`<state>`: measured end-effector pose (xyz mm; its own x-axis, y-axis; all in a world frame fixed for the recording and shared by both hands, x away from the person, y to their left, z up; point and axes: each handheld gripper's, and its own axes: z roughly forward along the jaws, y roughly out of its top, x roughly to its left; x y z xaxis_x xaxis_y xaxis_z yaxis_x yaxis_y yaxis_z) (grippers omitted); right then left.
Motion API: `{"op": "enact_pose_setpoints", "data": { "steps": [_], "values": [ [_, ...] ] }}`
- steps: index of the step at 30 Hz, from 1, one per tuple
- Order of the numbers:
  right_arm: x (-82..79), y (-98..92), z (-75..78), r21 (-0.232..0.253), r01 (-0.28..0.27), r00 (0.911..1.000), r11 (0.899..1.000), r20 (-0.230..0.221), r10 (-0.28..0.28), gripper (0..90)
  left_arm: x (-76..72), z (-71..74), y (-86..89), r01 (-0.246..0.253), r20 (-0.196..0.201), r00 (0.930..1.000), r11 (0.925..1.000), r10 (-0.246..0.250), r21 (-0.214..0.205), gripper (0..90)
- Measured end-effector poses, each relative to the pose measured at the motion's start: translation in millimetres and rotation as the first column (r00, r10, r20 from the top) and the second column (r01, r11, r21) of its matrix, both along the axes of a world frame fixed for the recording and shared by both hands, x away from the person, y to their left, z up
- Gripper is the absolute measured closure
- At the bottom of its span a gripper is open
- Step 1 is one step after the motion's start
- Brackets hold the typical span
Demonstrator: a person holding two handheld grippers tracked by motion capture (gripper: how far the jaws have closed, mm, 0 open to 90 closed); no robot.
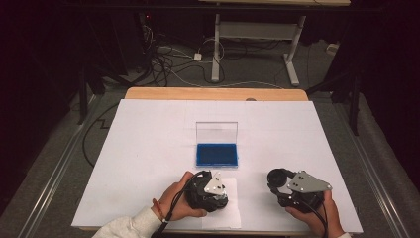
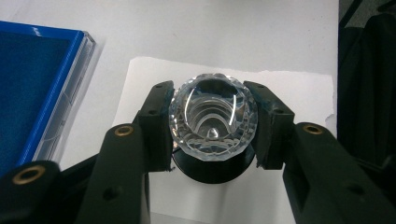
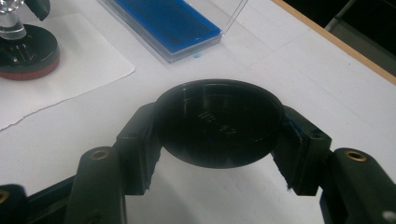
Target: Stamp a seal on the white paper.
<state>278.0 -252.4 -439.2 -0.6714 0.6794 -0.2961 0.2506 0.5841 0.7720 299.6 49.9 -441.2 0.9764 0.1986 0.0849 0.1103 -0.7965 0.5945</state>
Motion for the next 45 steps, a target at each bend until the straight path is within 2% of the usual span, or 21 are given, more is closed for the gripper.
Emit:
{"op": "enact_pose_setpoints", "data": {
  "steps": [5, 9, 12, 17, 21, 27, 33, 45],
  "values": [
    [0.0, 0.4, -0.2, -0.004, -0.005, 1.0000, 1.000, -0.002, 0.005, 38.7, 1.5, 0.1, 3.5, 0.003, -0.011, 0.9999, 1.0000, -0.003, -0.003, 54.5],
    [0.7, -1.1, -1.2, -0.008, -0.006, 1.0000, 1.000, -0.005, 0.006, 38.7, 3.3, -1.0, 6.0, 0.004, -0.024, 0.9997, 0.9998, -0.004, -0.022, 54.4],
    [0.4, -1.9, -0.8, -0.007, -0.003, 1.0000, 1.000, -0.007, 0.003, 38.7, 1.8, -1.4, 1.7, 0.007, -0.008, 0.9999, 0.9999, -0.007, -0.014, 54.4],
    [0.2, -0.4, -0.9, -0.012, -0.005, 1.0000, 1.000, -0.007, 0.005, 38.7, 1.5, -1.4, 1.5, 0.005, -0.006, 1.0000, 0.9999, -0.005, -0.011, 54.4],
    [0.0, 0.2, -1.0, -0.014, -0.007, 1.0000, 1.000, -0.006, 0.007, 38.7, 3.7, -1.5, 3.2, 0.006, -0.021, 0.9998, 0.9998, -0.007, -0.018, 54.4],
    [0.6, -0.6, -1.7, -0.012, -0.004, 0.9999, 1.000, -0.012, 0.004, 38.7, 3.1, -0.4, -0.5, 0.013, -0.010, 0.9999, 0.9999, -0.013, 0.003, 54.3],
    [0.8, 1.0, -1.8, -0.020, -0.009, 0.9999, 1.000, -0.012, 0.009, 38.7, 5.5, 0.2, -0.9, 0.016, -0.021, 0.9996, 0.9998, -0.016, 0.009, 54.3],
    [0.3, 0.2, -2.1, -0.019, -0.003, 0.9998, 1.000, -0.019, 0.002, 38.7, 4.3, -1.2, -0.8, 0.019, -0.018, 0.9997, 0.9998, -0.019, 0.010, 54.2]
  ]
}}
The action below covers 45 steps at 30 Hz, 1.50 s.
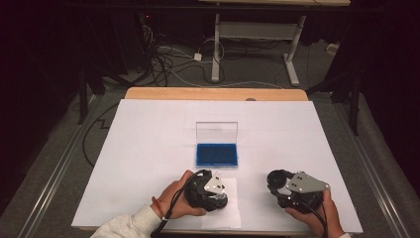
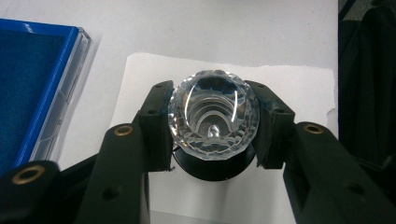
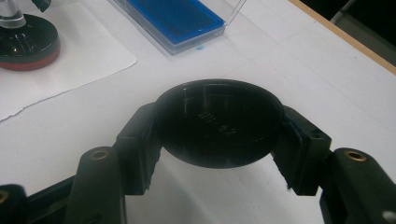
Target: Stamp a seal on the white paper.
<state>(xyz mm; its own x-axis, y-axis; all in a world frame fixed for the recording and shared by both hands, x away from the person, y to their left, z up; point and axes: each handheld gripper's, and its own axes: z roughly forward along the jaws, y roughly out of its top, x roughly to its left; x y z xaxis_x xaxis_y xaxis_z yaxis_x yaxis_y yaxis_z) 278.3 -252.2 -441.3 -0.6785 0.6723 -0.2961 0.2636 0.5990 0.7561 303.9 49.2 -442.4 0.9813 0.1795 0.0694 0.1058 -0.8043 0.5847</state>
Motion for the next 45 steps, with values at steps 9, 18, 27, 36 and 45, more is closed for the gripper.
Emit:
{"op": "enact_pose_setpoints", "data": {
  "steps": [9, 18, 27, 36, 45],
  "values": [
    [-0.8, 2.2, 0.7, -0.005, -0.008, 1.0000, 1.000, 0.003, 0.008, 38.7, 0.1, -0.1, 0.8, 0.002, 0.000, 1.0000, 0.9999, -0.002, 0.010, 54.1],
    [-1.4, 0.3, 1.2, -0.005, -0.008, 1.0000, 1.000, 0.004, 0.008, 38.7, 0.6, -0.9, 0.6, -0.007, -0.006, 1.0000, 1.0000, 0.007, -0.004, 54.2],
    [-0.3, 3.6, -1.4, -0.023, -0.018, 0.9998, 1.000, -0.010, 0.017, 38.7, 0.9, -0.5, -1.8, -0.014, -0.008, 0.9999, 0.9999, 0.014, -0.006, 54.3],
    [0.1, 4.2, -2.3, -0.024, -0.023, 0.9996, 0.999, -0.017, 0.022, 38.7, -1.1, -0.9, -2.7, -0.024, 0.009, 0.9997, 0.9994, 0.024, -0.025, 54.3],
    [0.1, 0.5, -0.2, -0.014, -0.019, 0.9998, 1.000, -0.006, 0.019, 38.8, 7.5, 24.0, 13.9, -0.066, 0.017, 0.9975, 0.9894, 0.069, -0.130, 54.3]
  ]
}}
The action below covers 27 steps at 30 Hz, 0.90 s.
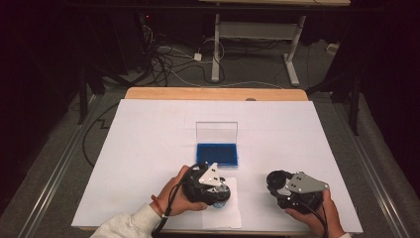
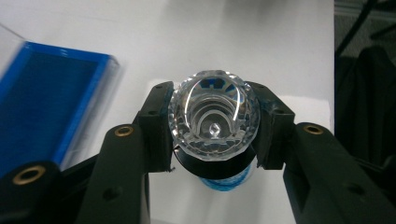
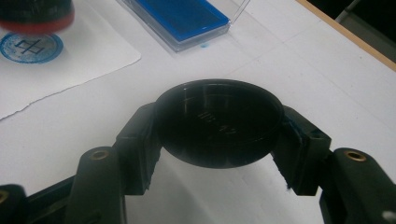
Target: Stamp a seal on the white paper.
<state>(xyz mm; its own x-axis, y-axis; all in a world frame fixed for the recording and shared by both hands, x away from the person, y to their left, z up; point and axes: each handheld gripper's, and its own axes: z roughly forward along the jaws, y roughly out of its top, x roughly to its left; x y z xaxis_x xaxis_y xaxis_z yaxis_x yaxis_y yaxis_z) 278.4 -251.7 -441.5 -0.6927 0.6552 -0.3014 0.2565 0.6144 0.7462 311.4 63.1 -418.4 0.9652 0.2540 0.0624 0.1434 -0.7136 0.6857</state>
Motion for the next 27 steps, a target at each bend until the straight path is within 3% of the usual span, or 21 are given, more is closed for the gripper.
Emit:
{"op": "enact_pose_setpoints", "data": {
  "steps": [10, 21, 27],
  "values": [
    [-0.7, 0.1, 0.8, 0.005, 0.002, 1.0000, 1.000, 0.005, -0.002, 38.8, 0.7, 18.2, 24.4, -0.053, 0.050, 0.9972, 0.9975, 0.055, -0.047, 54.3],
    [1.9, -2.2, 2.3, 0.016, 0.003, 1.0000, 1.000, 0.007, -0.003, 38.8, 5.5, 31.6, 54.9, -0.117, 0.059, 0.9906, 0.9878, 0.123, -0.103, 54.3],
    [4.0, -0.5, 1.7, 0.021, 0.001, 1.0000, 1.000, 0.001, -0.001, 38.8, 7.8, 33.3, 67.2, -0.147, 0.060, 0.9862, 0.9827, 0.154, -0.113, 54.4]
  ]
}}
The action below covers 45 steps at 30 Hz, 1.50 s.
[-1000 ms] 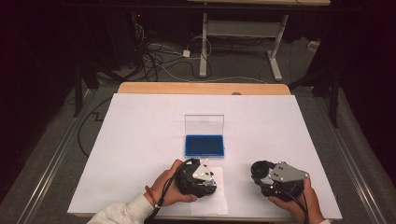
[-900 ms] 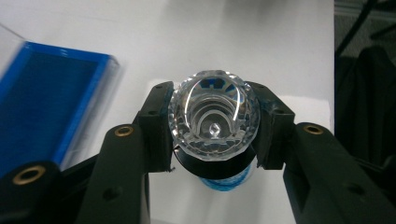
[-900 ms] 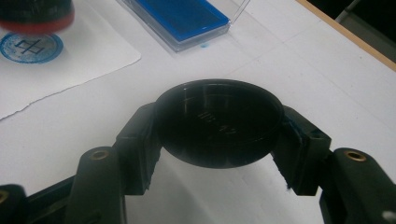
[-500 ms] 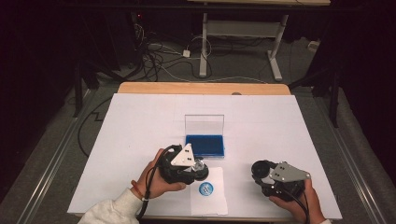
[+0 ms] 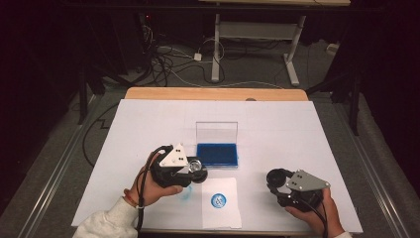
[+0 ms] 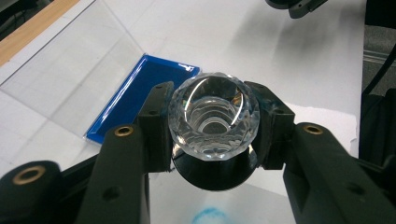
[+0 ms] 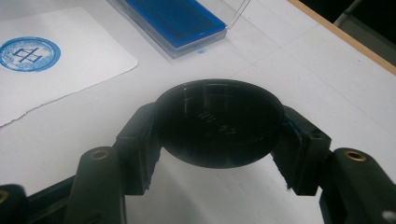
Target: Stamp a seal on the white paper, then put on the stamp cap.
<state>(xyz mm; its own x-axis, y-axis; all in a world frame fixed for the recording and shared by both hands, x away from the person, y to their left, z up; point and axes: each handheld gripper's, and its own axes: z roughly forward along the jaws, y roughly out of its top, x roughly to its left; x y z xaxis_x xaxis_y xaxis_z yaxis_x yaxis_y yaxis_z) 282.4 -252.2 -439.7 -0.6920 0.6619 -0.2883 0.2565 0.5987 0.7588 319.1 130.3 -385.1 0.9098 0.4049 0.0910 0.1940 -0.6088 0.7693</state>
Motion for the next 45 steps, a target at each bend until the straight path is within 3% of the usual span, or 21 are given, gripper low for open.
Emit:
{"op": "enact_pose_setpoints", "data": {
  "steps": [11, 27, 31, 36, 45],
  "values": [
    [3.4, 0.2, -1.1, -0.001, -0.001, 1.0000, 1.000, -0.003, 0.001, 38.8, 4.2, 2.0, 20.3, -0.053, -0.003, 0.9986, 0.9980, 0.053, -0.034, 54.3],
    [10.0, 8.7, -4.7, -0.003, -0.027, 0.9995, 1.000, -0.017, 0.027, 38.8, 6.9, -0.1, 33.3, -0.123, 0.008, 0.9924, 0.9923, 0.123, -0.016, 54.3],
    [10.4, 10.6, -5.3, -0.003, -0.035, 0.9992, 0.999, -0.021, 0.035, 38.8, 10.5, 0.1, 34.4, -0.140, 0.013, 0.9900, 0.9898, 0.140, -0.028, 54.3],
    [13.2, 15.8, -10.2, -0.013, -0.052, 0.9979, 0.999, -0.040, 0.052, 38.8, 16.1, 4.4, 30.8, -0.131, 0.015, 0.9911, 0.9896, 0.132, -0.058, 54.3],
    [22.4, 33.4, -6.9, 0.054, -0.065, 0.9957, 0.996, -0.063, 0.069, 38.8, 18.5, 14.7, 11.2, -0.084, 0.039, 0.9954, 0.9919, 0.088, -0.095, 54.3]
  ]
}}
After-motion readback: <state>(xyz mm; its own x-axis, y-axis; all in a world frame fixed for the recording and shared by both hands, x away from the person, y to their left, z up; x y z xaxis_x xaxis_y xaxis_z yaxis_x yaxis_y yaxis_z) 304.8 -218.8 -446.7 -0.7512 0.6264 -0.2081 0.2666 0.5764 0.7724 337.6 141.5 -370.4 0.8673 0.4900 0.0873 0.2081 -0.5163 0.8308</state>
